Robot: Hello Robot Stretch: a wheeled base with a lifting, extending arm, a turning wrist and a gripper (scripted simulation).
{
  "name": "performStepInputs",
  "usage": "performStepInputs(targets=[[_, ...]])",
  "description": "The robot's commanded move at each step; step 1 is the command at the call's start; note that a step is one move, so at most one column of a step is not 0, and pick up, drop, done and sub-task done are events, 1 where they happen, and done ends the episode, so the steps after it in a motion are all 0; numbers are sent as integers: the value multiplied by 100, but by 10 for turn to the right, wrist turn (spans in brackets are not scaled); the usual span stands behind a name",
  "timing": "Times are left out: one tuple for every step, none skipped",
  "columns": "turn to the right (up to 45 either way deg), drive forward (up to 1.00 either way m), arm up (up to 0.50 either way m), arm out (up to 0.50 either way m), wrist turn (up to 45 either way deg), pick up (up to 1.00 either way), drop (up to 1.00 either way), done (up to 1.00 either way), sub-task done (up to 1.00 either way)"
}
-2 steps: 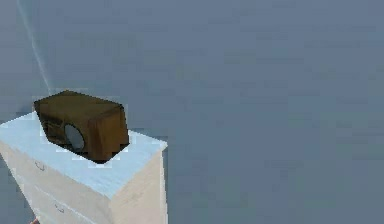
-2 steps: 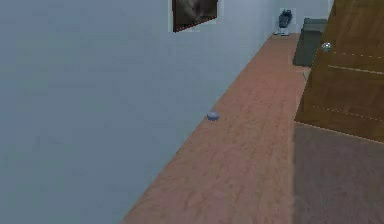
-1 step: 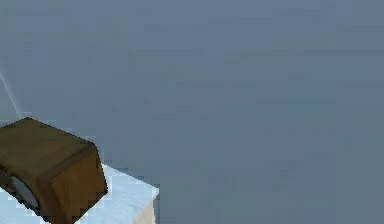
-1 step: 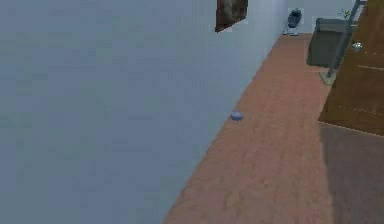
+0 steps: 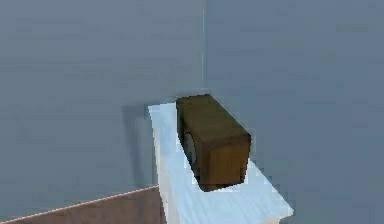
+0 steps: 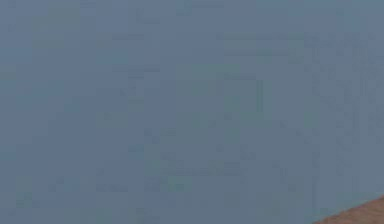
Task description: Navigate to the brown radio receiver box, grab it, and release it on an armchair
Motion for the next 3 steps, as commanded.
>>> performStepInputs(targets=[[-450,0,0,0,0,0,0,0,0],[-360,0,0,0,0,0,0,0,0],[0,0,50,0,0,0,0,0,0]])
